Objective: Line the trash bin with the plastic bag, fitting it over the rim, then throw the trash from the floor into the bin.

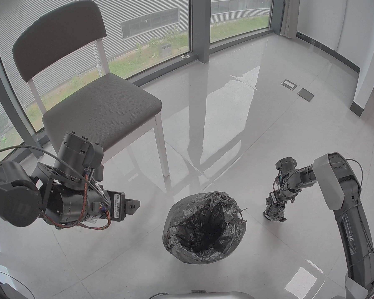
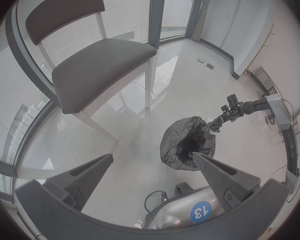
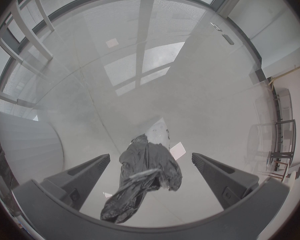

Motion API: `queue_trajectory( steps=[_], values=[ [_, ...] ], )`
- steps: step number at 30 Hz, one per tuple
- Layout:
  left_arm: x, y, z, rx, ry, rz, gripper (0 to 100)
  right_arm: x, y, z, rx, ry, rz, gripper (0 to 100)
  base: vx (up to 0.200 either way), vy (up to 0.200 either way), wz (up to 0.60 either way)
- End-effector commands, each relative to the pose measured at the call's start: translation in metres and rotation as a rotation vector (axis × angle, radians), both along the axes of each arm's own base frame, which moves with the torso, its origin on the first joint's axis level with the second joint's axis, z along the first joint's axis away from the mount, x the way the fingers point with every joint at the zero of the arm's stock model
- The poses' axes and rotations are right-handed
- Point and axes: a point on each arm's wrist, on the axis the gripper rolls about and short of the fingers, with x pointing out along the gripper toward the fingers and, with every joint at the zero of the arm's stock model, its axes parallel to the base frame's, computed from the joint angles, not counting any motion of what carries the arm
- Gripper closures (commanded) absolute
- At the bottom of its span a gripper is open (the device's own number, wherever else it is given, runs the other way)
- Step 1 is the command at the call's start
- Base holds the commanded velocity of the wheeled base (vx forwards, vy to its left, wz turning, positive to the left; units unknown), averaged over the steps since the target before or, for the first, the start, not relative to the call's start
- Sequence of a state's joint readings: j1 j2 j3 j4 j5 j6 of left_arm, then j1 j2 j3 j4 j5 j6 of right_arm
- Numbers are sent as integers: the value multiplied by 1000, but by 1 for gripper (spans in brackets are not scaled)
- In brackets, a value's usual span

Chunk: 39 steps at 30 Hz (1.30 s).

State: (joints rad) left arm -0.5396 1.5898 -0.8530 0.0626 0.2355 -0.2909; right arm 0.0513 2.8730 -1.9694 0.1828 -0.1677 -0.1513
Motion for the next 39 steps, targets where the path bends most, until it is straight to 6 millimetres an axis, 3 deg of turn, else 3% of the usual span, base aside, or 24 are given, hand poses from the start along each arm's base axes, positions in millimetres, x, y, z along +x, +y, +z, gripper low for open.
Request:
queue_trajectory(
  steps=[1, 6, 7, 16, 20, 30, 32, 35, 39],
  values=[
    [0, 0, 0, 0, 0, 2, 0, 1, 1, -1, 1, 6, 2, 0, 0, 0, 0],
    [0, 0, 0, 1, -1, 3, 0, -1, 0, -8, 3, 33, -6, 0, 0, 0, 0],
    [0, 0, 0, 1, -1, 3, 0, -1, 0, -8, 3, 34, -6, 100, 0, 0, 0],
    [0, 1, 1, 0, -2, 5, 0, -3, -1, -7, -7, 57, -9, 100, 0, 0, 0],
    [0, 0, 0, 0, -2, 3, 0, -3, -5, 2, -8, 62, -17, 100, 0, 0, 0],
    [0, 2, -3, 8, 13, 5, 0, -8, -10, 99, 2, -70, -26, 100, 0, 0, 0],
    [0, 4, -8, 13, 28, 10, 0, -18, -9, 139, 13, -123, -16, 100, 0, 0, 0],
    [0, 6, -11, 16, 42, 15, 0, -30, -3, 176, 25, -183, 7, 100, 0, 0, 0],
    [-1, 10, -17, 28, 63, 27, 0, -57, 20, 231, 62, -265, 80, 100, 0, 0, 0]
  ],
)
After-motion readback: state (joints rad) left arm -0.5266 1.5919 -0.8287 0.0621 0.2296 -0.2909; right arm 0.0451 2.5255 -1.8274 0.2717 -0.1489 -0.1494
